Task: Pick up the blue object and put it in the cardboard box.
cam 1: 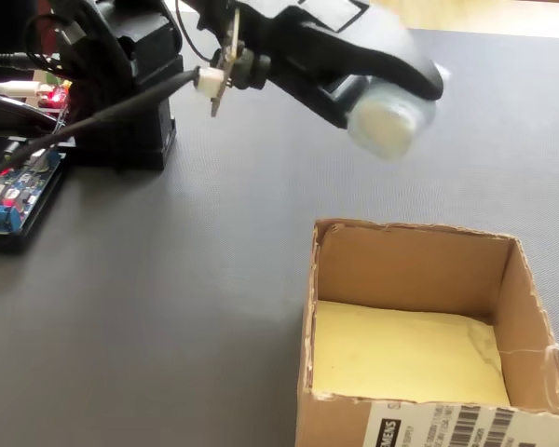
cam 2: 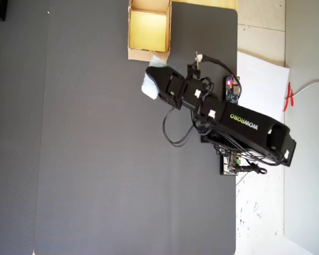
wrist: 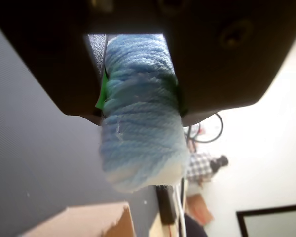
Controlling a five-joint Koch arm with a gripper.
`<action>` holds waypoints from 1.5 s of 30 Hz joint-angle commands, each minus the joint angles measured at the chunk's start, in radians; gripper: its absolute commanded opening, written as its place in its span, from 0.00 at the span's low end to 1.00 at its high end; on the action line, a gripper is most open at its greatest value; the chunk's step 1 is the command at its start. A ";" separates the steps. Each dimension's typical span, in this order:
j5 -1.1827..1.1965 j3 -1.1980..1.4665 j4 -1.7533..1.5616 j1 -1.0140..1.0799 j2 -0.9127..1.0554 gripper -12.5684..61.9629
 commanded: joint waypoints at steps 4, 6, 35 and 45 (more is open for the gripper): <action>0.000 -0.137 -0.083 0.072 -0.043 0.24; -0.002 -0.186 -0.080 0.101 -0.100 0.24; 0.008 -0.453 0.106 0.350 -0.373 0.62; 0.012 -0.367 0.098 0.225 -0.209 0.62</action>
